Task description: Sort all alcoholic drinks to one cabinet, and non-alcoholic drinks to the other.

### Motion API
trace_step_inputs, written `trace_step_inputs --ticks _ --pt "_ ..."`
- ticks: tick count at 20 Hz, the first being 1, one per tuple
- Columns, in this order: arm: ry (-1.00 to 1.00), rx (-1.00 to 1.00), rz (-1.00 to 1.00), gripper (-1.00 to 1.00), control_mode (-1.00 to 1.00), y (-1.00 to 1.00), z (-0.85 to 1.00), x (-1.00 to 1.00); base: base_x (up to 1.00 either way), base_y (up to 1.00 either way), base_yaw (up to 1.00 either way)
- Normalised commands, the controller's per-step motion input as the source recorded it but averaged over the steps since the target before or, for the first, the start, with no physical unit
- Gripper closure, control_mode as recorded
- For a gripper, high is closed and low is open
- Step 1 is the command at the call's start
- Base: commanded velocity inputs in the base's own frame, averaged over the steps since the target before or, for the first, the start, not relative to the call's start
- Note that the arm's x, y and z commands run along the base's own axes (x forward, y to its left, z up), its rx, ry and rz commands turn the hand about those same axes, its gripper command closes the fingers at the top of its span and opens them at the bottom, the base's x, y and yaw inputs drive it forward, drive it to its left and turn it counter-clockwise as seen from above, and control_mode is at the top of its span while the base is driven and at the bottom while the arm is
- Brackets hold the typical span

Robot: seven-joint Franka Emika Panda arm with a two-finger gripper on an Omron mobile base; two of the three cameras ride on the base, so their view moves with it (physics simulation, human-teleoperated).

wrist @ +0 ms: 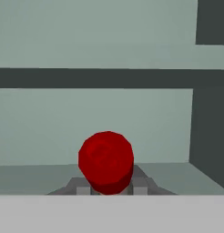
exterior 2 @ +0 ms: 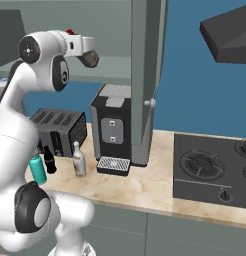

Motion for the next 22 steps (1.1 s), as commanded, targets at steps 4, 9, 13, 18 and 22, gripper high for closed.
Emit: trace_step_inputs --ticks 4,9,13,18,22 --pt "0.1 0.02 -0.03 1.0 -1.0 0.0 0.15 0.3 0.0 0.0 0.0" --pt "0.07 0.03 -0.01 1.0 -1.0 -0.01 0.04 0.34 0.0 0.0 0.0" --pt "0.03 0.01 -0.01 1.0 -1.0 -0.01 -0.01 0.35 0.0 0.0 0.0" --pt "0.0 0.0 -0.02 1.0 -1.0 -0.01 -0.1 0.29 0.0 0.0 0.0" --pt "0.0 0.0 -0.02 1.0 -1.0 -0.02 -0.12 0.27 0.0 0.0 0.0"
